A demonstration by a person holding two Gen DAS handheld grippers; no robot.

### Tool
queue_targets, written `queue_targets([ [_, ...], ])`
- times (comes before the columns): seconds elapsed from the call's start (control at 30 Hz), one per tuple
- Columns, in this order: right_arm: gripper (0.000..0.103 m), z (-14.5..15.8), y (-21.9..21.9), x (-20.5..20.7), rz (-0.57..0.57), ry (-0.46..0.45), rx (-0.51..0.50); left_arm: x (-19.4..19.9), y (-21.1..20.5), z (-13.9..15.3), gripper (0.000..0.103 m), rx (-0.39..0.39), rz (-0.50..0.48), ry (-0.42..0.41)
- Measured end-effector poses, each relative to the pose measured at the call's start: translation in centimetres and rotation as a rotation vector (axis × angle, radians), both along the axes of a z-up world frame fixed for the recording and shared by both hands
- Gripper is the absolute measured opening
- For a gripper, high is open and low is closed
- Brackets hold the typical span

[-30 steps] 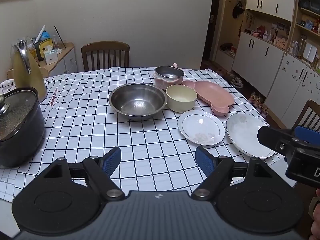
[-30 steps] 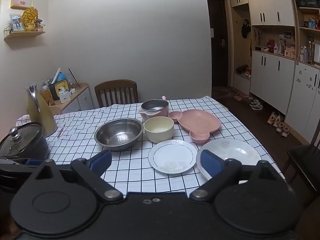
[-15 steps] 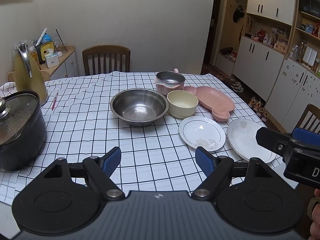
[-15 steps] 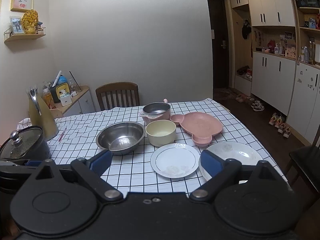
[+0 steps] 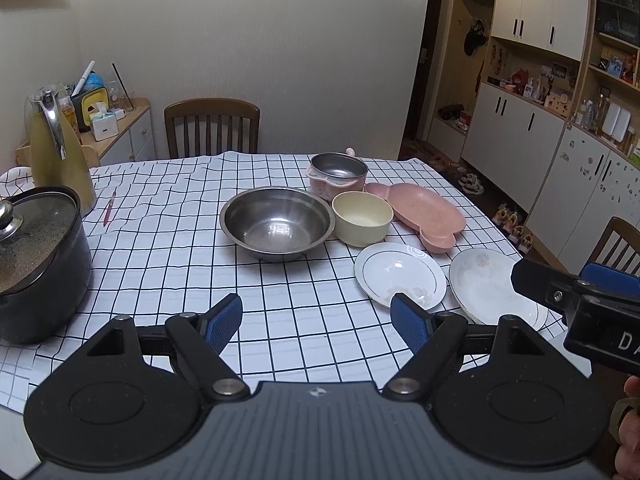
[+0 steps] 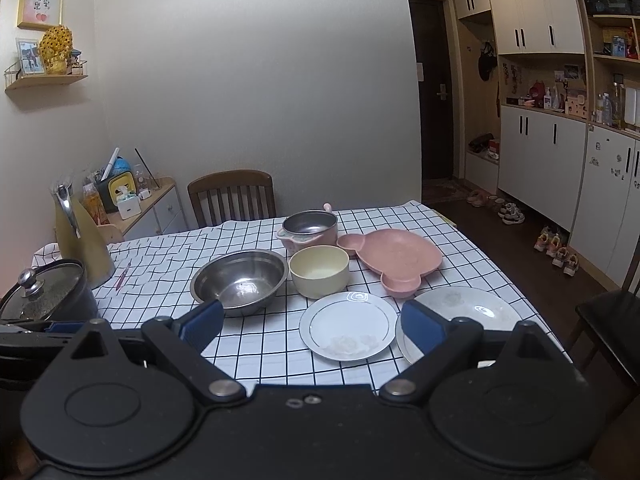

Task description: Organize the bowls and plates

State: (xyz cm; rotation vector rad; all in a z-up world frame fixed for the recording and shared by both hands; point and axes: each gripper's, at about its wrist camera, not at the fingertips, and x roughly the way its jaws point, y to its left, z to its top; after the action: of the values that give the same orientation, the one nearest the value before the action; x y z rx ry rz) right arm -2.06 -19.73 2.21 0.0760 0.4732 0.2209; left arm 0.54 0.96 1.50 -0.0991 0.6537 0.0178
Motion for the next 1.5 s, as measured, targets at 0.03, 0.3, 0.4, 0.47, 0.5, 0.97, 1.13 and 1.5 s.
queue_targets([
  [0.03, 0.096, 0.0, 0.0, 0.0, -0.002, -0.001, -0.001, 0.0, 0.0, 0.0, 0.081, -0.001, -0.001, 0.000],
  [0.3, 0.097, 0.2, 0.1, -0.4, -0.009, -0.006, 0.002, -0.4, 0.1, 0.3, 0.081, 0.000, -0.005, -0.012],
  [0.4, 0.097, 0.3, 0.2, -0.5, -0.007, -0.008, 0.003, -0.7, 0.1, 0.3, 0.081, 0.003, -0.005, -0.017],
  [0.47, 0.097, 0.3, 0.3, -0.6, -0.009, -0.012, 0.006, -0.7, 0.1, 0.4, 0.081, 0.006, -0.005, -0.020],
  [0.5, 0.097, 0.3, 0.3, -0.7, -0.009, -0.014, 0.007, -0.7, 0.1, 0.4, 0.081, 0.007, -0.005, -0.021],
  [0.97, 0.096, 0.4, 0.3, -1.4, -0.017, -0.022, 0.008, -1.3, 0.0, 0.5, 0.081, 0.003, -0.030, -0.024],
  [1.13, 0.096, 0.3, 0.3, -1.4, -0.022, -0.018, 0.011, -1.4, 0.1, 0.5, 0.081, -0.001, -0.033, -0.020],
  [1.5, 0.096, 0.0, 0.2, -1.6, -0.026, -0.001, 0.016, -1.2, -0.4, 0.2, 0.081, -0.002, -0.056, -0.013],
])
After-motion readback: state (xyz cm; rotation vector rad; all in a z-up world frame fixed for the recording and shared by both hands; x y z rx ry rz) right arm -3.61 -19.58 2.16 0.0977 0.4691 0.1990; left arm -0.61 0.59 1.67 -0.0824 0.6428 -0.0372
